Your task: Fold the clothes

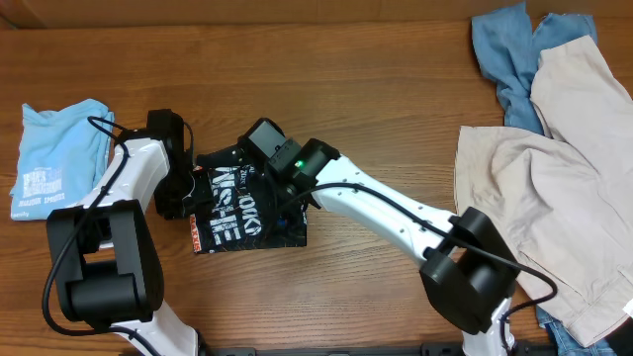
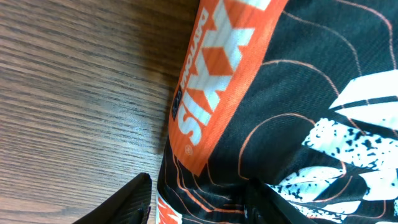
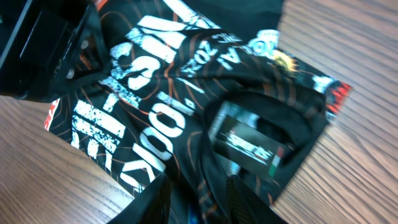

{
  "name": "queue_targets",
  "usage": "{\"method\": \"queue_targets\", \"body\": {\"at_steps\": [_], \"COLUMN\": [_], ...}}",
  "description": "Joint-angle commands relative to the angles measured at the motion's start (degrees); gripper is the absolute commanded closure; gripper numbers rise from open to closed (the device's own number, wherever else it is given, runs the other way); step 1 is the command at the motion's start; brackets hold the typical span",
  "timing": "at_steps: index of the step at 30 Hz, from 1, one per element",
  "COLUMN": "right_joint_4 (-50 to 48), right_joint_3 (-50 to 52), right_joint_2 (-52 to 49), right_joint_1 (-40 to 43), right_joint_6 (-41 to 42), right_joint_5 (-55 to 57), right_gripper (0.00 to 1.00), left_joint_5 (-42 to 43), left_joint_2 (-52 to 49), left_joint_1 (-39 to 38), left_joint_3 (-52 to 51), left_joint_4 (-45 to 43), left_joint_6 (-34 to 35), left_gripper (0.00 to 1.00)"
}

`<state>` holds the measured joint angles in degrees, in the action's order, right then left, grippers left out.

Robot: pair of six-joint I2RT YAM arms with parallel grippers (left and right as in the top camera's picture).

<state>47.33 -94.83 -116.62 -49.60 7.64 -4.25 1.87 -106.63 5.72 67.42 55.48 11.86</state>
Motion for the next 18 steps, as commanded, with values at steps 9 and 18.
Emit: {"method": "queue_targets", "body": {"at_steps": [9,18], "right_joint_4": [-5.8,-4.4], "right_joint_3": [0.0,0.0], "right_joint_2": [-7.4,-7.6], "right_joint_1": [-0.2,0.1], "right_joint_6": [-3.2,-2.5], "right_joint_5": [-2.2,4.7], "right_gripper": [0.68,0.96], "left_joint_5": [-0.8,-0.8], "left_joint_2": [-0.3,-0.3], "left_joint_1": [0.1,0.1], "left_joint_3": [-0.6,-0.6], "left_joint_4": [0.2,0.4], "left_joint_6": [-0.7,-0.7], "left_gripper": [0.48,0.48]}}
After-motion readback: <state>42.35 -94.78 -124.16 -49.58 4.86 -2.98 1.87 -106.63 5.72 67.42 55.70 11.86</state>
